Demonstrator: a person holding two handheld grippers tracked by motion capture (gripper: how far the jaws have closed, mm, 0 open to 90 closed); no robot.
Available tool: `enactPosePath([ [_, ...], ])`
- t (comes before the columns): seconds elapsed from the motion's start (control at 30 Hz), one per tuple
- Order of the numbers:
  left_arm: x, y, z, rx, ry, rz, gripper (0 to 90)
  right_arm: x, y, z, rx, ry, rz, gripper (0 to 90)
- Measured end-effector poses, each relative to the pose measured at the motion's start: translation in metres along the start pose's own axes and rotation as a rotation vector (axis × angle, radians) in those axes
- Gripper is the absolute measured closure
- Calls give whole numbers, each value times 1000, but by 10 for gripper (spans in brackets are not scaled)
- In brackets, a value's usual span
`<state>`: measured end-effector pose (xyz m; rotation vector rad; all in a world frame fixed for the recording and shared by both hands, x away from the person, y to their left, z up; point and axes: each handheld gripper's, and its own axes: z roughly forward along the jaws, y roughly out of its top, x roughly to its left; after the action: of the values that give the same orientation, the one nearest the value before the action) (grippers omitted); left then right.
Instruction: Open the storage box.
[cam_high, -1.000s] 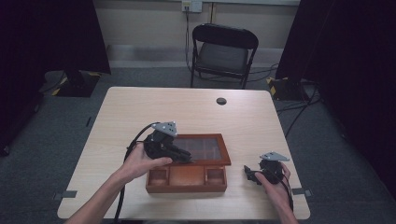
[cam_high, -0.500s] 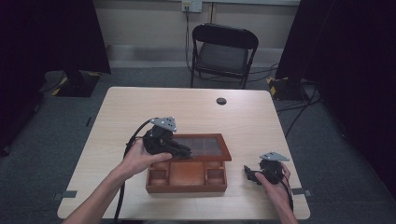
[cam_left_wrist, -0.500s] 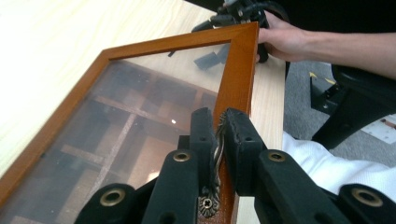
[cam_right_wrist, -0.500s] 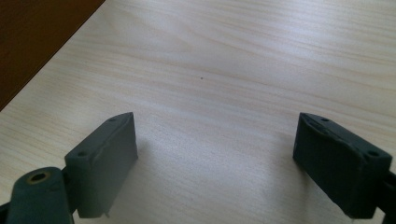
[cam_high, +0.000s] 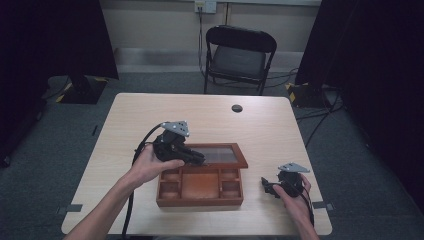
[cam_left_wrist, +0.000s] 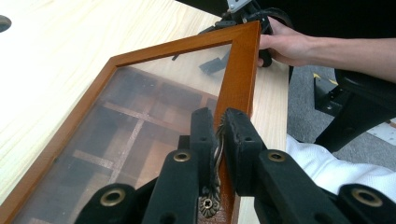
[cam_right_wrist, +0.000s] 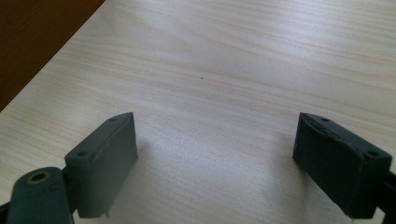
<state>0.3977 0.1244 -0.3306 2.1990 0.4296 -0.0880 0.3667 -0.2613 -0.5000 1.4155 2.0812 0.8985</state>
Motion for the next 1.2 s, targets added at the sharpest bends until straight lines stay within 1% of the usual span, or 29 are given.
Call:
enactPosePath([
  [0.07,0,1,0,-5,-1,-1,821,0,0,0,0,0,0,127],
  [0.23,1,5,-3,4,10,2,822,0,0,0,0,0,0,126],
  [0.27,2,6,-2,-4,11,-1,822,0,0,0,0,0,0,126],
  [0.3,3,6,-3,6,8,8,821,0,0,0,0,0,0,126],
  [0.37,2,7,-3,14,9,6,822,0,0,0,0,0,0,126],
  [0.4,2,7,-3,5,10,0,822,0,0,0,0,0,0,126],
  [0.53,3,9,-5,0,16,-2,823,0,0,0,0,0,0,126],
  [0.57,4,10,-5,-1,17,6,822,0,0,0,0,0,0,126],
  [0.63,4,12,-6,-1,27,4,823,0,0,0,0,0,0,126],
  [0.67,5,13,-7,12,27,11,823,0,0,0,0,0,0,126],
  [0.77,5,13,-7,6,25,1,823,0,0,0,0,0,0,126],
  [0.8,5,13,-8,9,30,8,823,0,0,0,0,0,0,126],
  [0.97,5,15,-6,-1,32,3,824,0,0,0,0,0,0,126],
  [1.0,6,16,-7,10,34,16,824,0,0,0,0,0,0,127],
  [1.07,7,17,-7,13,34,18,825,0,0,0,0,0,0,126],
  [1.13,7,18,-7,-2,35,3,825,0,0,0,0,1,0,126],
  [1.2,7,18,-8,6,33,11,825,0,0,0,0,0,0,127],
])
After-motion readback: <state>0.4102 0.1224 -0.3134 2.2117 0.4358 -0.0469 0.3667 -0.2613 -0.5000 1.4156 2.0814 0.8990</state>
